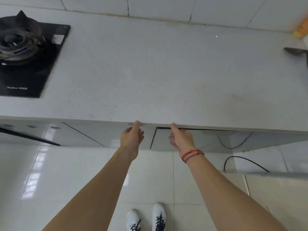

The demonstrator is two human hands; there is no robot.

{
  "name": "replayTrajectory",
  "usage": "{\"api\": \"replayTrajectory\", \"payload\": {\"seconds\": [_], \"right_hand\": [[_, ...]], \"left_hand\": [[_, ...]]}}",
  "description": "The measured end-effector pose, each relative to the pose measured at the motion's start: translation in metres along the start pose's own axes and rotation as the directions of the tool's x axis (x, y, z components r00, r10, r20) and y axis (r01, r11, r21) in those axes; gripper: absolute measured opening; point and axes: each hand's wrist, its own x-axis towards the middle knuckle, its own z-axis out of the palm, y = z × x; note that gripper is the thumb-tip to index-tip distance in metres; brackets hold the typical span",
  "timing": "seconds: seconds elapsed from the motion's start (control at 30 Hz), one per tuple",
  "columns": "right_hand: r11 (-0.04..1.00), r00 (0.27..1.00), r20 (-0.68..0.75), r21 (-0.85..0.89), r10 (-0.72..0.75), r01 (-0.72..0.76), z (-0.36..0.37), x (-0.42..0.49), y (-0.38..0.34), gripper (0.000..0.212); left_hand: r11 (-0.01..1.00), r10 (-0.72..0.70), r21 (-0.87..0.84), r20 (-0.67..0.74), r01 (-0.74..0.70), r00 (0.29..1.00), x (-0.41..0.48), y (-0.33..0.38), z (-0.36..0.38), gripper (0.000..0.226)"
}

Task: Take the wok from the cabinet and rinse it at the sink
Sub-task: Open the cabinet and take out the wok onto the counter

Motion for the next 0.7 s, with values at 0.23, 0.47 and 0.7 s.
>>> {"api": "replayTrajectory", "payload": {"seconds": [0.23, 0.47, 0.7], "right_hand": [[0.991, 0.992, -0.075, 0.082, -0.097, 0.103, 0.009, 0.008, 0.008, 0.026], [0.961, 0.989, -0.096, 0.245, -0.108, 0.129, 0.018, 0.003, 0.011, 0.027], [0.885, 0.993, -0.05, 0.45, -0.108, 0.119, 0.028, 0.013, 0.021, 0.038]], "left_hand": [[0.994, 0.016, -0.111, 0.05, -0.01, 0.999, 0.016, -0.002, 0.007, 0.024], [0.977, 0.002, -0.213, 0.065, 0.012, 0.998, 0.021, -0.006, 0.012, 0.025], [0.936, -0.012, -0.346, 0.151, 0.064, 0.988, 0.018, -0.014, 0.021, 0.031]]}}
